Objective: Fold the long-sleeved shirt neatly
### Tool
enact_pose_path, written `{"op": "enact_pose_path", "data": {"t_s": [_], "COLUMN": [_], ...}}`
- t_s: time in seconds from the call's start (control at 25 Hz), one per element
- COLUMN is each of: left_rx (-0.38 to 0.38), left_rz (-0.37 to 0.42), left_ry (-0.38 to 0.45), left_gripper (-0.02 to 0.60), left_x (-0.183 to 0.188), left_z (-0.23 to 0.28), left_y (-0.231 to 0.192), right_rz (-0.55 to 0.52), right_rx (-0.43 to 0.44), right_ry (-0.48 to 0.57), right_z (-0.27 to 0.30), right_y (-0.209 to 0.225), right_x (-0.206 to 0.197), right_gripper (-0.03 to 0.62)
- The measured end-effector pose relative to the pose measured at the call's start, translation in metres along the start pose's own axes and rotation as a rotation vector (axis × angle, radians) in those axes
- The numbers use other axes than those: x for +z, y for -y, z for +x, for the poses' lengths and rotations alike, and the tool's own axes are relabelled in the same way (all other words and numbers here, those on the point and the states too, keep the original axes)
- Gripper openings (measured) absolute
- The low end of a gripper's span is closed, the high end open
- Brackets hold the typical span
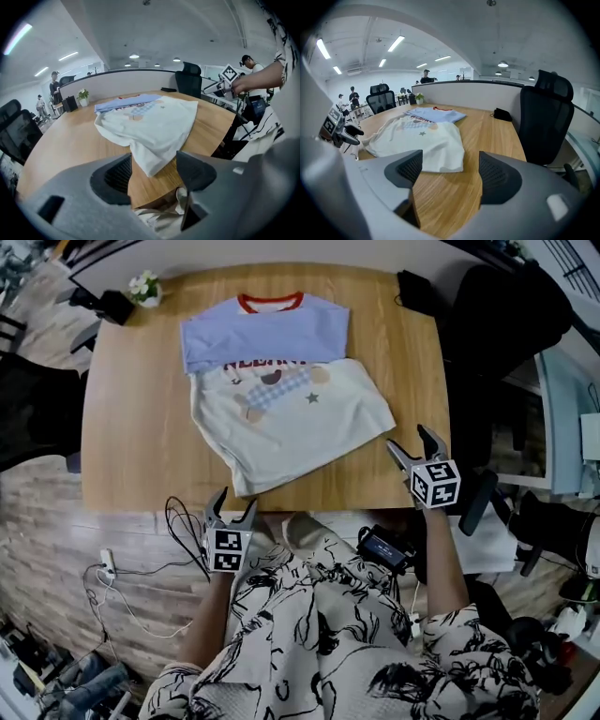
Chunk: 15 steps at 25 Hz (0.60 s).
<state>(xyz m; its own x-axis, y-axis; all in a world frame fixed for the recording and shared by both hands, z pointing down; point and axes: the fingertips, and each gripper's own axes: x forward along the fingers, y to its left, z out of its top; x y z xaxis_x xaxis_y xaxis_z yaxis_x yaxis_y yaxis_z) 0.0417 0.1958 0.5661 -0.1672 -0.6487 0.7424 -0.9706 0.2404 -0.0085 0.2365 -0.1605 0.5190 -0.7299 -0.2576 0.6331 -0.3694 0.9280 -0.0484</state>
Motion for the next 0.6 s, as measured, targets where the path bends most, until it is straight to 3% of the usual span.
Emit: {"op": "enact_pose_path", "data": {"t_s": [0.2,0.32,0.6], "left_rx": [0.038,0.132,0.187], "left_rz": [-0.052,-0.137,-0.29], "left_ry": [-0.047,-0.043,0.022], "left_gripper": [0.228,0.032,0.031], "left_x": [-0.017,-0.022,-0.032], "left_z": [0.018,0.012,-0.006], "left_y": [-0.002,-0.019,-0.038], "right_rz": [0.017,0.013,0.013], "right_rx": [0.021,0.036,0.076], "right_ry": [-0.028,-0.049,-0.073], "right_z": [0.004,0.009,0.024], "right_y": [0.006,0.006,0.006], "right_x": [-0.02,-0.026,-0.034], "right_gripper": [0.377,0.377,0.374]}}
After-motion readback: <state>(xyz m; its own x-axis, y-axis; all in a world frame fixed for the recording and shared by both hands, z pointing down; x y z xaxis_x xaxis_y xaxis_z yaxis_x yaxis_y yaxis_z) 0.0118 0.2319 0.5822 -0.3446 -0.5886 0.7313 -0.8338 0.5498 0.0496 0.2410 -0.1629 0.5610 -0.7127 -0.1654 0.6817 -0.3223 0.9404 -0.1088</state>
